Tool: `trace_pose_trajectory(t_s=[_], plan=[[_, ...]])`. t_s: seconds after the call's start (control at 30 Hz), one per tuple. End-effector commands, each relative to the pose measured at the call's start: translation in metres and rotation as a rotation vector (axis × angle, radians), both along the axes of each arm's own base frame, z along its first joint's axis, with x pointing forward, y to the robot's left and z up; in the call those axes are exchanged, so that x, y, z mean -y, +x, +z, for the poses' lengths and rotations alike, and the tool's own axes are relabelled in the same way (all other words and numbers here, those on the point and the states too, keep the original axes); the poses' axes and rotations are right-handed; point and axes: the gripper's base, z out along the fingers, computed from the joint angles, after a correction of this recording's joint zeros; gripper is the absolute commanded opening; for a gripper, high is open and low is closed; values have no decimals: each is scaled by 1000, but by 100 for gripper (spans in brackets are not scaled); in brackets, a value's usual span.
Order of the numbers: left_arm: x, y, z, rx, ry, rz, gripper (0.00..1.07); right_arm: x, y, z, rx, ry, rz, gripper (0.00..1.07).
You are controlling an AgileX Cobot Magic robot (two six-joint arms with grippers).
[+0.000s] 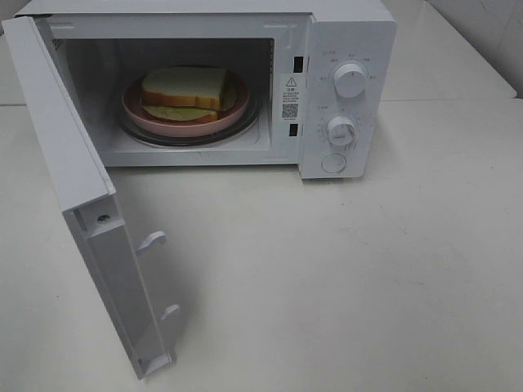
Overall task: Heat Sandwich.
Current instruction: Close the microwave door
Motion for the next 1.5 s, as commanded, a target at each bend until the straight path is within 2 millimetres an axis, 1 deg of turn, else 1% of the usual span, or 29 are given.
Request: trace_pose_trajectory(t_s=[0.03,0.27,0.43,0.47,0.5,0.53,0.6,0.63,0.67,0.7,0.77,0.8,0.83,0.93,0.97,1.0,1.03,1.1,1.13,1.17,1.23,1.27,1.3,1.33,1.37,1.43,1.5], plan=[[0,-1,0,16,1,-1,98,0,-3,0,35,7,-14,76],[1,0,1,18,-6,-6,98,0,-3,0,35,7,-14,76],[1,2,10,29,-9,-5,98,0,-3,0,35,7,-14,76],[0,5,11,26,-6,-3,98,0,-3,0,35,7,-14,76],[0,11,13,17,-5,-3,98,0,-3,0,35,7,-14,76],[0,11,13,17,-5,-3,98,0,-3,0,35,7,-14,76],[0,19,15,6,-6,-4,97,0,-3,0,35,7,-14,76],[-1,29,17,-16,-7,-3,94,0,-3,0,35,7,-14,76],[-1,33,17,-25,-7,-3,91,0,-3,0,35,7,-14,76],[-1,33,17,-25,-7,-3,91,0,-3,0,35,7,-14,76],[-2,44,18,-47,-9,-3,84,0,-3,0,35,7,-14,76],[-2,53,17,-46,-9,-6,75,0,-3,0,35,7,-14,76],[-2,53,17,-46,-9,-6,75,0,-3,0,35,7,-14,76],[-3,65,14,-22,-2,-4,59,0,-3,0,35,7,-14,76],[-3,73,10,-7,0,-4,48,0,-3,0,35,7,-14,76],[-4,77,7,0,0,-4,43,0,-3,0,35,7,-14,76],[-4,77,7,0,0,-4,43,0,-3,0,35,7,-14,76],[-4,85,2,3,0,-4,34,0,-3,0,35,7,-14,76],[-4,92,-4,1,0,-4,25,0,-3,0,35,7,-14,76],[-4,92,-4,1,0,-4,25,0,-3,0,35,7,-14,76],[-5,100,-10,4,0,-4,15,0,-3,0,35,7,-14,76],[-5,108,-15,13,1,-4,6,0,-3,0,35,7,-14,76],[-5,112,-18,17,1,-4,2,0,-3,0,35,7,-14,76],[-5,112,-18,17,1,-4,2,0,-3,0,35,7,-14,76],[-5,115,-20,19,1,-4,0,0,-3,0,35,7,-14,76],[-6,127,-29,40,2,-4,0,0,-3,0,35,7,-14,76],[-6,131,-32,48,2,-4,0,0,-3,0,35,7,-14,76]])
